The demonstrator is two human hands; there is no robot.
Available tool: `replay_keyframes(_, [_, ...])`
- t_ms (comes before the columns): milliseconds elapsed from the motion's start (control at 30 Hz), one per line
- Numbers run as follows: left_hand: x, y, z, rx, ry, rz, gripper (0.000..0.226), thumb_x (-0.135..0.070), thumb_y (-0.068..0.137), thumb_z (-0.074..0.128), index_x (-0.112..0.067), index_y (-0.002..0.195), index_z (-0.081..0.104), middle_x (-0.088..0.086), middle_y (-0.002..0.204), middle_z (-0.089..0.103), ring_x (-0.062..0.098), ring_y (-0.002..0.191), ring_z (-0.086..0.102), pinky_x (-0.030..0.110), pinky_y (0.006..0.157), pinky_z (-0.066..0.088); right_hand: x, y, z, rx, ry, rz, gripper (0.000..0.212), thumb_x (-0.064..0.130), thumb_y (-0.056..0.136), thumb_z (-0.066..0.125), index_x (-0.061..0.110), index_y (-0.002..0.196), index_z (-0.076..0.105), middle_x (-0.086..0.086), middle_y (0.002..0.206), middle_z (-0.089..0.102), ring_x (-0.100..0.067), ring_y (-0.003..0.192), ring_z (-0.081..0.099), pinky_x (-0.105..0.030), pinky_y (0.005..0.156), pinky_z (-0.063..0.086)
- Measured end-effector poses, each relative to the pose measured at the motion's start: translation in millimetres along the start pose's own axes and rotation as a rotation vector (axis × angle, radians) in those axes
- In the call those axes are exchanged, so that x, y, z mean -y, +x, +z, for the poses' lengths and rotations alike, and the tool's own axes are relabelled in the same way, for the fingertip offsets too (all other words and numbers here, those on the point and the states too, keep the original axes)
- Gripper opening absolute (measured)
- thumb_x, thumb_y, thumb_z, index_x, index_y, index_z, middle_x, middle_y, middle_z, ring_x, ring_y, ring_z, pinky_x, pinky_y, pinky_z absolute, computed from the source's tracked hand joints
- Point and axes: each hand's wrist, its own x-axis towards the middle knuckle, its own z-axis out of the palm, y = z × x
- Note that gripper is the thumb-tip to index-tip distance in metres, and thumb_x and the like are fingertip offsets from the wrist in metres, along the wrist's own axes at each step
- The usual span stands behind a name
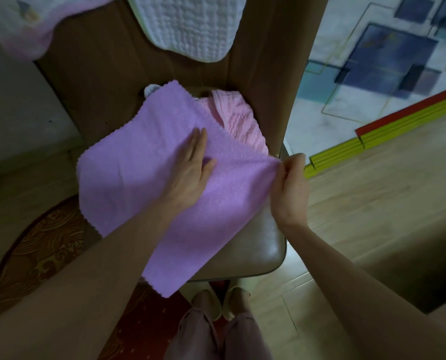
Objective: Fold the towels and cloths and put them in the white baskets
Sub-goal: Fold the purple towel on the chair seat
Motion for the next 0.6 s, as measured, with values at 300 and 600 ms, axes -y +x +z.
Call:
replay_keyframes(300, [4, 6, 18, 0.049, 0.349, -0.039, 0.073, -0.056, 0.096, 0.019, -0.014, 0.154, 0.004, 0.011, 0.162, 0.006, 0.027, 0.149, 0.012, 0.043, 0.119, 0.013, -41, -5, -4, 0.285, -0.314, -0.312, 0.017, 0.021, 0.095, 0.052, 0.007, 0.084, 0.055, -0.019, 0.065, 0.062, -0.043, 0.061, 0.057, -0.031, 0.055, 0.028])
replay_keyframes(600, [-2, 5, 28, -0.005, 0.451, -0.052, 0.076, -0.062, 0.094, 0.006, -0.016, 0.155, 0.004, 0.011, 0.162, 0.005, 0.030, 0.149, 0.004, 0.052, 0.120, 0.008, -53, 9, -24, 0.289, -0.530, -0.220, 0.021, 0.014, 0.086, 0.059, 0.009, 0.107, 0.058, -0.012, 0.090, 0.066, -0.037, 0.089, 0.061, -0.042, 0.084, 0.040])
